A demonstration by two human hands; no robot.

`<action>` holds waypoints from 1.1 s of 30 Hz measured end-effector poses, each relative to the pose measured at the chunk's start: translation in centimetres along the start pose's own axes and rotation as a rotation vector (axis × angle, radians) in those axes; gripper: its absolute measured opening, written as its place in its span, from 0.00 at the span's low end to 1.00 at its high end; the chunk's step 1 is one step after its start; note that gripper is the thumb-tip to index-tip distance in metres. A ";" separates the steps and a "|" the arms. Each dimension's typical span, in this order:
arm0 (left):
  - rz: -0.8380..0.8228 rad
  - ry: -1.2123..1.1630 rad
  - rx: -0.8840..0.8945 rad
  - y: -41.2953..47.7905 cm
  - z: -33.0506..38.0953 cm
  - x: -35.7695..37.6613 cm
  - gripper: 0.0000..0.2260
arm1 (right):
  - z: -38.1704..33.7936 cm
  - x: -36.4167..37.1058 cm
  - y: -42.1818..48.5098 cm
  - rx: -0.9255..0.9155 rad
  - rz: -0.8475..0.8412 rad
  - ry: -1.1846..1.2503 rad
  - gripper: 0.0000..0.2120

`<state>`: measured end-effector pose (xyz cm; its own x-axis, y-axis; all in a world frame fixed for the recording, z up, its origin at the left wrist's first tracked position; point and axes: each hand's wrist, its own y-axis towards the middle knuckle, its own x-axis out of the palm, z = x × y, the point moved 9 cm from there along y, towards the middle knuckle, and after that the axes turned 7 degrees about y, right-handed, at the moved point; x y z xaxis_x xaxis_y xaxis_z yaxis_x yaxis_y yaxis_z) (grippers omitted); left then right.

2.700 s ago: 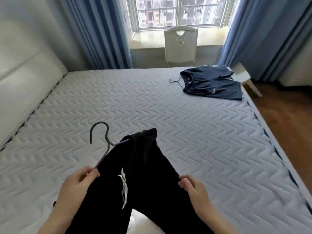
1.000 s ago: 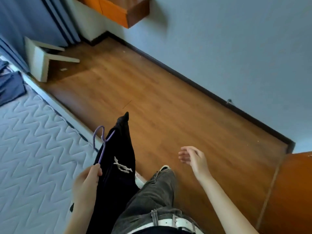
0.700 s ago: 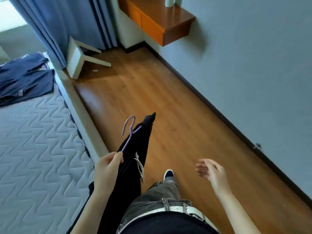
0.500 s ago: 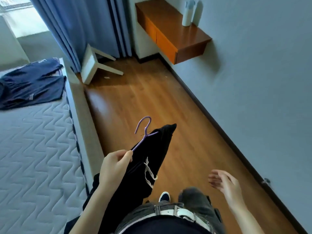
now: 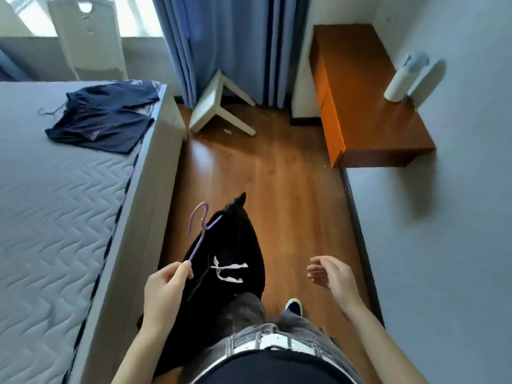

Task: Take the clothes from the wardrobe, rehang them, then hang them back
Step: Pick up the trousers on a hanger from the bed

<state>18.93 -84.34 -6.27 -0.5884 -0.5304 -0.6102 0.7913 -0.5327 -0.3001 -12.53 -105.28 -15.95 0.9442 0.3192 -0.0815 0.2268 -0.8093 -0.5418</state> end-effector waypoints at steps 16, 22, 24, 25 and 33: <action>0.457 -0.227 -0.213 21.4 12.2 2.0 0.14 | -21.0 13.5 34.2 0.053 -0.325 -0.169 0.14; 0.457 -0.168 -0.177 34.3 19.5 0.3 0.13 | -29.9 17.9 43.9 0.030 -0.333 -0.169 0.13; 0.491 -0.194 -0.197 38.2 20.8 -0.3 0.12 | -32.5 20.2 47.6 0.031 -0.344 -0.179 0.13; 0.515 -0.210 -0.218 40.2 20.9 -0.5 0.12 | -33.5 21.6 49.6 0.036 -0.359 -0.191 0.13; 0.834 -0.336 -0.476 51.8 21.2 -2.9 0.12 | -42.7 39.2 64.7 0.025 -0.591 -0.374 0.13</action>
<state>58.09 -124.41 -4.52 0.2230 -0.8097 -0.5428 0.9113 0.3708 -0.1788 49.32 -166.18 -18.46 0.5177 0.8542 -0.0475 0.6668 -0.4377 -0.6032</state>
